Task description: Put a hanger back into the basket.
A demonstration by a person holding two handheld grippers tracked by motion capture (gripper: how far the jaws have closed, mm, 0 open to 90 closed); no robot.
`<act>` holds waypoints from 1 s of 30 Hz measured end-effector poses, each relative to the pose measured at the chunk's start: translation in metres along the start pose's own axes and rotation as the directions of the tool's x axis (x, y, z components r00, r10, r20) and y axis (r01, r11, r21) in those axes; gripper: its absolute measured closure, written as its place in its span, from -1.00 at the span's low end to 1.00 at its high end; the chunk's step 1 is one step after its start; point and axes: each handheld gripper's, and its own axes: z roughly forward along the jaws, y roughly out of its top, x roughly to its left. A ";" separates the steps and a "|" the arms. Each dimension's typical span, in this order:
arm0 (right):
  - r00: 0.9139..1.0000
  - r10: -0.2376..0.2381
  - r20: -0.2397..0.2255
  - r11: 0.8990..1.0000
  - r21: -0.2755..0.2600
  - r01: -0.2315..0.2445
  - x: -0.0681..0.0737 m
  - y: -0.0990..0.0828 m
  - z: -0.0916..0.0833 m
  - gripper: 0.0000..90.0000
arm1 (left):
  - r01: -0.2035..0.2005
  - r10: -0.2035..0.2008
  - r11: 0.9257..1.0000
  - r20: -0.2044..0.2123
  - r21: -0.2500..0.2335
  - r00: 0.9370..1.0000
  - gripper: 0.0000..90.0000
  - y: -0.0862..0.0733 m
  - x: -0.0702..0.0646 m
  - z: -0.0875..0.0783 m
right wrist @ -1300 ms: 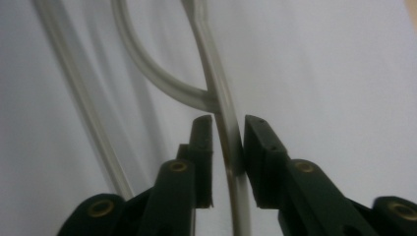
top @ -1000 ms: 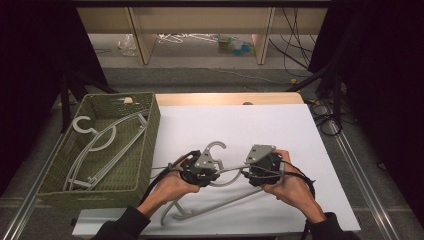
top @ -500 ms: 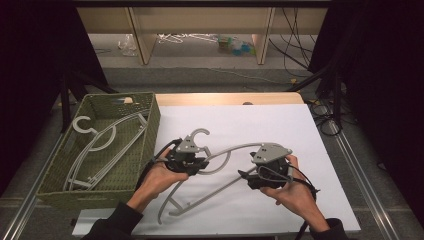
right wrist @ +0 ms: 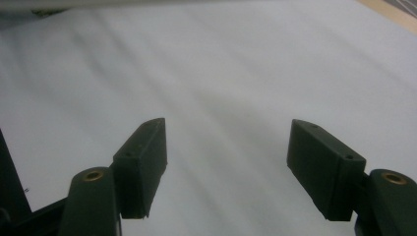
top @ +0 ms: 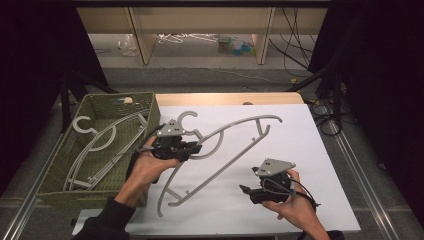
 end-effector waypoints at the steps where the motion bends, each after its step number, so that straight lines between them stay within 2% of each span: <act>1: 1.000 -0.005 -0.010 1.000 0.008 0.005 0.001 -0.002 0.002 -0.29 | 0.010 -0.010 1.000 0.001 -0.010 1.000 0.82 0.005 0.002 -0.006; 7: 1.000 -0.002 -0.017 1.000 0.010 0.002 0.001 -0.004 0.002 -0.30 | 0.034 -0.034 0.998 -0.002 -0.049 0.999 0.82 0.024 0.007 -0.024; 10: 1.000 0.004 -0.013 1.000 0.009 -0.004 0.000 -0.005 0.002 -0.31 | 0.035 -0.036 0.998 -0.010 -0.055 0.999 0.82 0.032 0.009 -0.033; 11: 1.000 0.005 -0.010 1.000 0.005 -0.005 0.000 -0.006 0.002 -0.32 | 0.033 -0.034 0.997 -0.019 -0.066 0.999 0.82 0.039 0.012 -0.042; 12: 1.000 0.005 -0.010 1.000 0.005 -0.005 0.000 -0.006 0.002 -0.32 | 0.033 -0.034 0.997 -0.019 -0.066 0.999 0.82 0.039 0.012 -0.042; 13: 1.000 0.009 -0.016 1.000 0.010 -0.009 0.000 -0.006 0.002 -0.33 | 0.040 -0.042 0.996 -0.024 -0.080 0.999 0.82 0.044 0.016 -0.050; 14: 1.000 0.009 -0.016 1.000 0.010 -0.009 0.000 -0.006 0.002 -0.33 | 0.040 -0.042 0.996 -0.024 -0.080 0.999 0.82 0.044 0.016 -0.050; 15: 1.000 0.012 -0.015 1.000 0.011 -0.012 0.000 -0.007 0.002 -0.34 | 0.047 -0.052 0.993 -0.039 -0.104 0.998 0.82 0.050 0.022 -0.062; 17: 1.000 0.010 -0.015 1.000 0.010 -0.010 0.000 -0.008 0.003 -0.34 | 0.043 -0.049 0.993 -0.052 -0.109 0.997 0.82 0.052 0.025 -0.068; 20: 1.000 0.010 -0.019 1.000 0.008 -0.010 0.000 -0.008 0.002 -0.34 | 0.041 -0.052 0.990 -0.082 -0.134 0.995 0.82 0.053 0.033 -0.090; 21: 1.000 0.021 -0.019 1.000 0.012 -0.020 0.000 -0.008 0.003 -0.34 | 0.052 -0.067 0.988 -0.103 -0.144 0.992 0.82 0.052 0.040 -0.101; 23: 1.000 0.021 -0.010 1.000 -0.002 -0.021 0.000 -0.009 0.004 -0.34 | 0.054 -0.073 0.988 -0.132 -0.146 0.989 0.82 0.050 0.047 -0.112; 24: 1.000 0.020 -0.020 1.000 0.014 -0.019 0.000 -0.008 0.003 -0.34 | 0.057 -0.080 0.987 -0.155 -0.148 0.985 0.82 0.048 0.053 -0.119; 25: 1.000 0.020 -0.020 1.000 0.014 -0.019 0.000 -0.008 0.003 -0.34 | 0.057 -0.080 0.987 -0.155 -0.148 0.985 0.82 0.048 0.053 -0.119; 27: 1.000 0.008 -0.020 1.000 0.012 -0.007 0.000 -0.008 0.004 -0.34 | 0.062 -0.092 0.987 -0.202 -0.150 0.975 0.82 0.042 0.065 -0.132; 30: 1.000 0.012 -0.026 1.000 0.017 -0.011 0.000 -0.008 0.004 -0.34 | 0.079 -0.115 0.984 -0.233 -0.158 0.966 0.82 0.035 0.079 -0.146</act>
